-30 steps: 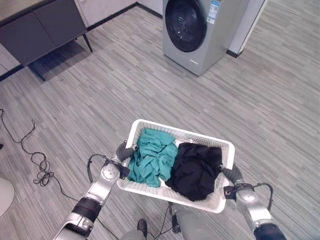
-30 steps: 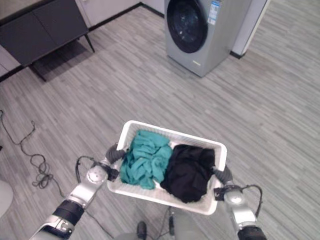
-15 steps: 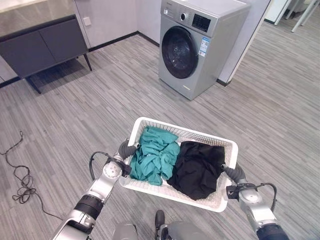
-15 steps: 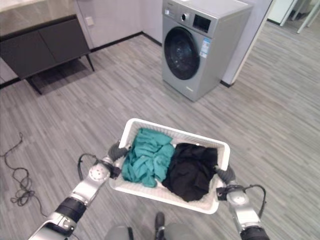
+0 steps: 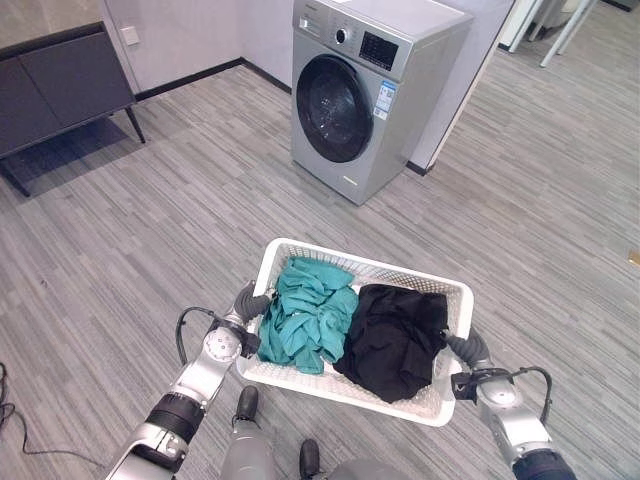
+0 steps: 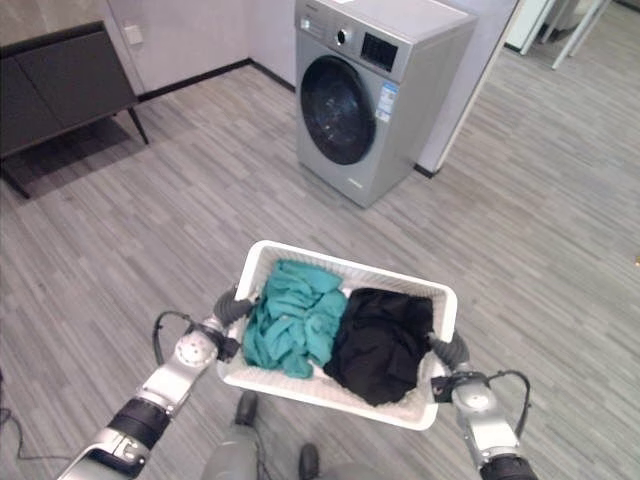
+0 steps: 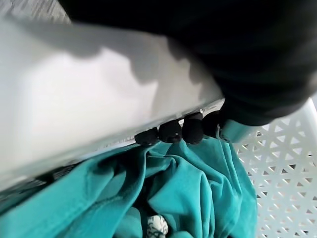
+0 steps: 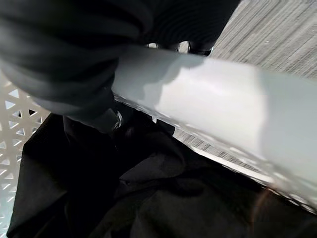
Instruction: Grab the laundry basket,head to the washer,open it,put in the laundry and shut it.
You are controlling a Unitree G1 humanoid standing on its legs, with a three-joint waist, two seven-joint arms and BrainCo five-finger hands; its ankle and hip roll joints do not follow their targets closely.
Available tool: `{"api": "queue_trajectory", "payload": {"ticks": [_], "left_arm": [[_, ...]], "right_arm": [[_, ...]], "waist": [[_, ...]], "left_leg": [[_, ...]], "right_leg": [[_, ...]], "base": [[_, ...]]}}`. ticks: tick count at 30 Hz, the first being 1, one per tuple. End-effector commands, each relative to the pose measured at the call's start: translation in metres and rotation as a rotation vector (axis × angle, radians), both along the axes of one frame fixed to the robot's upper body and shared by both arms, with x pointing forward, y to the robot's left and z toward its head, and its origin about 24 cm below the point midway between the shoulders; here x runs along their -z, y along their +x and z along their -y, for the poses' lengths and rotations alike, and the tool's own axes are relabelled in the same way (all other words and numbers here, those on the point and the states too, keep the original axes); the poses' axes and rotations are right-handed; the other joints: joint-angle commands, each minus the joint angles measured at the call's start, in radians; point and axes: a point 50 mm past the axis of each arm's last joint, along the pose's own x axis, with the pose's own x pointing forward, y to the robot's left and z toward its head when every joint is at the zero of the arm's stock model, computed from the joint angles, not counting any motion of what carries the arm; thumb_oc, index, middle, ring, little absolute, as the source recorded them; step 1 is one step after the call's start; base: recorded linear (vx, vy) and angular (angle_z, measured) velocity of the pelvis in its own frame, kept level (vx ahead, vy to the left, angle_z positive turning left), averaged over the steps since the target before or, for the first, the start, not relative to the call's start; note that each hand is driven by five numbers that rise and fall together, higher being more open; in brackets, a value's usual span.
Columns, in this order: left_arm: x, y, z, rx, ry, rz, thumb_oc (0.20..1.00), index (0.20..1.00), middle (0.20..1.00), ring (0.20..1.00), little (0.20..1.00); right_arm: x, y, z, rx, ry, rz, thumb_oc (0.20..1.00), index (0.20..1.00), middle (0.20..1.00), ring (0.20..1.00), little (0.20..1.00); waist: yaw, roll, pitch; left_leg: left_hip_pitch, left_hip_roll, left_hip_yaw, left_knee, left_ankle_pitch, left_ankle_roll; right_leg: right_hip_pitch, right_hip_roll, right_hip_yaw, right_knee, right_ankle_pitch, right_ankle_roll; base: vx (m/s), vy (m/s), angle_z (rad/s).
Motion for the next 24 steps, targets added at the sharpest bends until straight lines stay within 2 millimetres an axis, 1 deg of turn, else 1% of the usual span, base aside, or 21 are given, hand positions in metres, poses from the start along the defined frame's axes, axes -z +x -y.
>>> {"api": "queue_trajectory", "payload": {"ticks": [1, 4, 5, 6, 7, 8, 9, 10, 11, 12, 13, 14, 15, 16, 17, 18, 20, 21, 22, 23, 24], "left_arm": [[-0.04, 0.015, -0.027, -0.078, 0.013, 0.19, 0.2, 0.2, 0.2, 0.2, 0.2], [-0.042, 0.016, -0.025, -0.06, 0.021, 0.195, 0.2, 0.2, 0.2, 0.2, 0.2], [-0.042, 0.016, -0.024, -0.053, 0.022, 0.197, 0.2, 0.2, 0.2, 0.2, 0.2], [-0.042, 0.016, -0.024, -0.053, 0.022, 0.197, 0.2, 0.2, 0.2, 0.2, 0.2], [-0.044, 0.016, -0.026, -0.056, 0.03, 0.2, 0.2, 0.2, 0.2, 0.2, 0.2], [-0.046, 0.017, -0.028, -0.062, 0.038, 0.206, 0.2, 0.2, 0.2, 0.2, 0.2], [-0.047, 0.017, -0.031, -0.068, 0.042, 0.209, 0.2, 0.2, 0.2, 0.2, 0.2], [-0.047, 0.017, -0.031, -0.068, 0.042, 0.209, 0.2, 0.2, 0.2, 0.2, 0.2], [-0.049, 0.016, -0.034, -0.074, 0.05, 0.217, 0.2, 0.2, 0.2, 0.2, 0.2], [-0.051, 0.013, -0.042, -0.095, 0.053, 0.222, 0.2, 0.2, 0.2, 0.2, 0.2], [-0.051, 0.012, -0.045, -0.108, 0.054, 0.219, 0.2, 0.2, 0.2, 0.2, 0.2], [-0.051, 0.01, -0.049, -0.119, 0.054, 0.221, 0.2, 0.2, 0.2, 0.2, 0.2], [-0.05, 0.008, -0.05, -0.124, 0.046, 0.217, 0.2, 0.2, 0.2, 0.2, 0.2], [-0.049, 0.007, -0.051, -0.125, 0.043, 0.215, 0.2, 0.2, 0.2, 0.2, 0.2], [-0.049, 0.007, -0.051, -0.126, 0.043, 0.214, 0.2, 0.2, 0.2, 0.2, 0.2], [-0.046, 0.006, -0.05, -0.127, 0.037, 0.207, 0.2, 0.2, 0.2, 0.2, 0.2], [-0.045, 0.007, -0.05, -0.134, 0.034, 0.205, 0.2, 0.2, 0.2, 0.2, 0.2], [-0.045, 0.007, -0.05, -0.135, 0.034, 0.205, 0.2, 0.2, 0.2, 0.2, 0.2], [-0.045, 0.009, -0.048, -0.14, 0.037, 0.205, 0.2, 0.2, 0.2, 0.2, 0.2], [-0.045, 0.01, -0.046, -0.135, 0.04, 0.206, 0.2, 0.2, 0.2, 0.2, 0.2], [-0.045, 0.01, -0.046, -0.134, 0.04, 0.206, 0.2, 0.2, 0.2, 0.2, 0.2]], "right_arm": [[-0.025, -0.002, 0.016, -0.025, -0.009, 0.137, 0.2, 0.2, 0.2, 0.2, 0.2], [-0.023, -0.003, 0.014, -0.017, 0.003, 0.135, 0.2, 0.2, 0.2, 0.2, 0.2], [-0.023, -0.003, 0.014, -0.011, 0.006, 0.137, 0.2, 0.2, 0.2, 0.2, 0.2], [-0.023, -0.003, 0.014, -0.011, 0.006, 0.136, 0.2, 0.2, 0.2, 0.2, 0.2], [-0.021, -0.002, 0.013, -0.004, 0.011, 0.133, 0.2, 0.2, 0.2, 0.2, 0.2], [-0.022, 0.0, 0.012, -0.005, 0.009, 0.134, 0.2, 0.2, 0.2, 0.2, 0.2], [-0.023, 0.002, 0.011, -0.004, 0.009, 0.139, 0.2, 0.2, 0.2, 0.2, 0.2], [-0.023, 0.002, 0.011, -0.005, 0.009, 0.139, 0.2, 0.2, 0.2, 0.2, 0.2], [-0.026, 0.005, 0.009, -0.01, 0.007, 0.152, 0.2, 0.2, 0.2, 0.2, 0.2], [-0.029, 0.011, 0.005, -0.025, 0.0, 0.166, 0.2, 0.2, 0.2, 0.2, 0.2], [-0.03, 0.014, 0.003, -0.029, 0.005, 0.17, 0.2, 0.2, 0.2, 0.2, 0.2], [-0.032, 0.015, 0.002, -0.03, 0.006, 0.175, 0.2, 0.2, 0.2, 0.2, 0.2], [-0.032, 0.017, 0.003, -0.03, 0.004, 0.175, 0.2, 0.2, 0.2, 0.2, 0.2], [-0.032, 0.017, 0.003, -0.028, 0.002, 0.175, 0.2, 0.2, 0.2, 0.2, 0.2], [-0.032, 0.017, 0.003, -0.028, 0.002, 0.175, 0.2, 0.2, 0.2, 0.2, 0.2], [-0.034, 0.018, 0.006, -0.014, -0.006, 0.181, 0.2, 0.2, 0.2, 0.2, 0.2], [-0.033, 0.018, 0.006, -0.009, -0.002, 0.18, 0.2, 0.2, 0.2, 0.2, 0.2], [-0.033, 0.018, 0.006, -0.009, -0.002, 0.18, 0.2, 0.2, 0.2, 0.2, 0.2], [-0.032, 0.016, 0.008, 0.0, -0.003, 0.172, 0.2, 0.2, 0.2, 0.2, 0.2], [-0.032, 0.015, 0.009, 0.001, -0.009, 0.17, 0.2, 0.2, 0.2, 0.2, 0.2], [-0.032, 0.015, 0.01, 0.001, -0.01, 0.17, 0.2, 0.2, 0.2, 0.2, 0.2]], "waist": [[0.021, 0.006, -0.083], [0.013, 0.001, -0.1], [0.013, 0.0, -0.106], [0.016, -0.001, -0.106], [0.011, 0.001, -0.118], [0.011, 0.001, -0.119], [0.014, 0.002, -0.114], [0.016, 0.002, -0.114], [0.016, 0.002, -0.105], [0.026, 0.015, -0.09], [0.029, 0.022, -0.085], [0.029, 0.021, -0.082], [0.024, 0.019, -0.08], [0.016, 0.02, -0.078], [0.016, 0.021, -0.077], [0.001, 0.01, -0.074], [-0.018, 0.01, -0.065], [-0.019, 0.012, -0.064], [-0.036, 0.006, -0.058], [-0.043, 0.011, -0.055], [-0.045, 0.015, -0.055]], "left_leg": [[-0.03, -0.003, 0.014, 0.076, 0.041, 0.044], [-0.039, -0.046, 0.035, 0.165, -0.032, 0.067], [-0.037, -0.054, 0.046, 0.18, -0.051, 0.078], [-0.038, -0.055, 0.049, 0.185, -0.054, 0.079], [-0.018, -0.078, 0.063, 0.192, -0.089, 0.109], [-0.001, -0.089, 0.078, 0.192, -0.107, 0.128], [0.015, -0.092, 0.089, 0.19, -0.115, 0.141], [0.015, -0.091, 0.092, 0.189, -0.115, 0.141], [0.033, -0.096, 0.105, 0.188, -0.126, 0.156], [0.076, -0.097, 0.14, 0.174, -0.148, 0.182], [0.102, -0.093, 0.157, 0.164, -0.157, 0.188], [0.127, -0.098, 0.171, 0.149, -0.166, 0.19], [0.149, -0.11, 0.173, 0.136, -0.174, 0.191], [0.17, -0.117, 0.168, 0.125, -0.184, 0.192], [0.171, -0.117, 0.168, 0.125, -0.184, 0.192], [0.213, -0.149, 0.165, 0.11, -0.212, 0.196], [0.262, -0.164, 0.151, 0.1, -0.246, 0.195], [0.263, -0.163, 0.15, 0.1, -0.247, 0.195], [0.298, -0.181, 0.136, 0.105, -0.275, 0.192], [0.314, -0.181, 0.129, 0.11, -0.292, 0.19], [0.314, -0.177, 0.126, 0.112, -0.295, 0.19]], "right_leg": [[-0.033, -0.097, -0.013, 0.105, -0.094, 0.107], [-0.016, -0.141, 0.014, 0.124, -0.104, 0.128], [-0.014, -0.154, 0.02, 0.134, -0.107, 0.135], [-0.015, -0.156, 0.023, 0.136, -0.109, 0.136], [-0.037, -0.183, 0.034, 0.198, -0.087, 0.159], [-0.067, -0.196, 0.043, 0.262, -0.054, 0.175], [-0.1, -0.203, 0.049, 0.324, -0.024, 0.183], [-0.105, -0.203, 0.053, 0.331, -0.026, 0.184], [-0.142, -0.21, 0.056, 0.396, 0.025, 0.197], [-0.206, -0.241, 0.003, 0.502, 0.074, 0.205], [-0.245, -0.259, -0.04, 0.53, 0.09, 0.205], [-0.28, -0.264, -0.074, 0.506, 0.074, 0.198], [-0.299, -0.25, -0.088, 0.458, 0.058, 0.195], [-0.306, -0.232, -0.09, 0.41, 0.048, 0.194], [-0.304, -0.231, -0.091, 0.408, 0.048, 0.194], [-0.351, -0.202, -0.094, 0.271, 0.054, 0.202], [-0.374, -0.182, -0.108, 0.127, 0.1, 0.218], [-0.37, -0.18, -0.109, 0.123, 0.102, 0.218], [-0.415, -0.174, -0.102, 0.046, 0.138, 0.237], [-0.424, -0.172, -0.108, 0.016, 0.151, 0.242], [-0.419, -0.17, -0.112, 0.011, 0.153, 0.242]], "base": [[0.23, 0.278, -0.11], [0.24, 0.316, -0.09], [0.17, 0.235, -0.06], [0.23, 0.374, -0.06], [0.2, 0.379, -0.09], [0.23, 0.453, -0.13], [0.08, 0.205, -0.3], [0.07, 0.174, -0.52], [0.1, 0.306, -0.46], [0.15, 0.4, -0.34], [0.17, 0.385, -0.59], [0.19, 0.222, -0.84], [0.23, 0.146, -0.93], [0.17, 0.068, -0.48], [0.27, 0.076, -0.04], [0.31, 0.082, 0.28], [0.33, 0.075, 0.1], [0.33, 0.052, 0.12], [0.31, 0.038, 0.43], [0.32, 0.038, 0.43], [0.34, 0.01, 0.7]]}}
